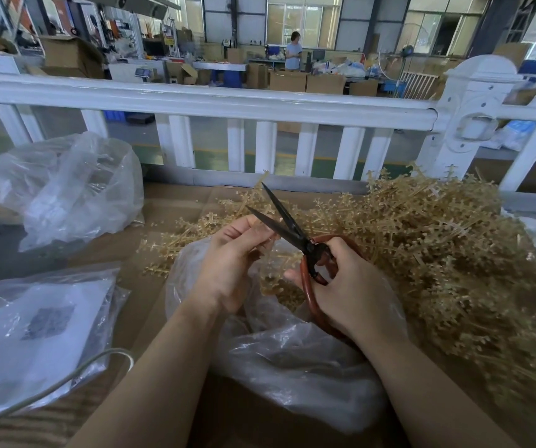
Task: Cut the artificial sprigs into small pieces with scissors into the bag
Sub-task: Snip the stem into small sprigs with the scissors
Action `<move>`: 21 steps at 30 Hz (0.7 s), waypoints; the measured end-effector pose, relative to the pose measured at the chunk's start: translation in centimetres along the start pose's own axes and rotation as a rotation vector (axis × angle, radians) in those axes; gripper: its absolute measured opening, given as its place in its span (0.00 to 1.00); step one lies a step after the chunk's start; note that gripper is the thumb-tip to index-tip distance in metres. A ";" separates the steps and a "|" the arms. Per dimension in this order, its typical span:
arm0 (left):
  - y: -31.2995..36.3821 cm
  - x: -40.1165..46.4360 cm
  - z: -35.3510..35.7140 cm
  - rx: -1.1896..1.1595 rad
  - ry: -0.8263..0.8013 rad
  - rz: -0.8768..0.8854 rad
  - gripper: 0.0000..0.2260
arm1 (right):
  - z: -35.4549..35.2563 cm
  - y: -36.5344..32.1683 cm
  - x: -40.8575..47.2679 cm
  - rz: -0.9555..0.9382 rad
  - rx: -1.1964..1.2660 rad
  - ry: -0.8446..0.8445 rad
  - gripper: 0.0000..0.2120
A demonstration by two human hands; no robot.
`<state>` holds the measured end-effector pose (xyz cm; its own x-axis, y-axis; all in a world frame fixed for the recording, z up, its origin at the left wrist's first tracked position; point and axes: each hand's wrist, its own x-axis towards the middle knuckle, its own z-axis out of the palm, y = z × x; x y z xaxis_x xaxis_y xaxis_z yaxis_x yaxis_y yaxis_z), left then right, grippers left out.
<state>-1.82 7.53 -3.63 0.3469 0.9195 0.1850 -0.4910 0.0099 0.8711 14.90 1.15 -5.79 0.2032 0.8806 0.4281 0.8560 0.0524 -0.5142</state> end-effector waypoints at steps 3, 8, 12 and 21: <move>0.0 0.1 -0.1 0.042 0.000 0.013 0.09 | 0.1 0.1 0.0 -0.013 0.019 -0.005 0.30; 0.1 -0.1 -0.1 0.041 -0.029 0.036 0.03 | 0.2 0.3 -0.3 -0.028 0.046 0.016 0.29; 0.0 0.1 -0.3 0.017 -0.047 0.026 0.03 | 0.1 0.3 -0.3 -0.033 0.051 0.016 0.29; -0.1 0.1 -0.5 0.050 -0.064 -0.001 0.02 | 0.4 0.2 -0.3 -0.086 0.119 0.059 0.23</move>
<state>-2.18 7.82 -3.91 0.3988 0.8924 0.2111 -0.4502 -0.0100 0.8929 14.79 1.05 -6.35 0.1621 0.8412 0.5159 0.8100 0.1852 -0.5565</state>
